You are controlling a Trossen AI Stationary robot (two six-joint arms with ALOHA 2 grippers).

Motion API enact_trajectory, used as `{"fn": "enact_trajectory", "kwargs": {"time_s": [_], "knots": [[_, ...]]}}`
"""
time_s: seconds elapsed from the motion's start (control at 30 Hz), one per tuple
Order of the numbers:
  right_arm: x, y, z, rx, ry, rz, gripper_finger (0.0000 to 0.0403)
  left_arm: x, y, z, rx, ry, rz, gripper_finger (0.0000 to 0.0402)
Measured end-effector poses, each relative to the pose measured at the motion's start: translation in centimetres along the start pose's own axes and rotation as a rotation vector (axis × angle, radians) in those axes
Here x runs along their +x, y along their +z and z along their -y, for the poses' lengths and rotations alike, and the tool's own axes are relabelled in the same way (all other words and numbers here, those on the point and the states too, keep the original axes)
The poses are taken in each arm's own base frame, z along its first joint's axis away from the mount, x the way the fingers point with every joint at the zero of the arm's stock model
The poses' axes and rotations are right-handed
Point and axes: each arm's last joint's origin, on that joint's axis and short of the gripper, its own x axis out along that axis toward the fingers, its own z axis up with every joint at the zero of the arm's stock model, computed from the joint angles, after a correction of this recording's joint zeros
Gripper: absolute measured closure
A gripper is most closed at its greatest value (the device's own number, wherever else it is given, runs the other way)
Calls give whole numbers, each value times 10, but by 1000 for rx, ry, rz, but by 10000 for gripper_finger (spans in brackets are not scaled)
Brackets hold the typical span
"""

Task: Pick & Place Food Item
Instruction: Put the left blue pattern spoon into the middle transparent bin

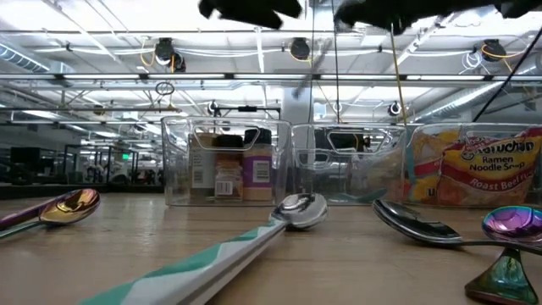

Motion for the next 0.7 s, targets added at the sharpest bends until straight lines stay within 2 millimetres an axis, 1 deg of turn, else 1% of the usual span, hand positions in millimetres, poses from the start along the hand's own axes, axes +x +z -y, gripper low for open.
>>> {"fn": "enact_trajectory", "kwargs": {"time_s": [0.07, 0.17, 0.23, 0.3, 0.37, 0.43, 0.57, 0.63, 0.7], "knots": [[2, -9, 7, -30, 25, -77, 402, -16, 2, -6, -7, -53, -51, 138], [8, -27, 16, -14, 86, -203, 402, -31, -2, -16, -36, -67, -140, 127], [17, -39, 22, 19, 117, -255, 402, -35, -12, -19, -41, -56, -190, 125], [24, -50, 27, 47, 176, -309, 402, -37, -22, -19, -14, -60, -203, 124], [33, -59, 30, 80, 234, -325, 402, -40, -33, -19, -4, -68, -201, 124], [37, -67, 34, 101, 277, -355, 402, -43, -41, -22, -28, -72, -173, 123], [47, -80, 37, 126, 312, -381, 402, -54, -57, -38, -97, -68, -120, 123], [53, -82, 38, 141, 330, -355, 402, -60, -66, -46, -125, -77, -93, 123], [55, -87, 37, 151, 356, -365, 402, -65, -73, -52, -163, -90, -58, 123]]}}
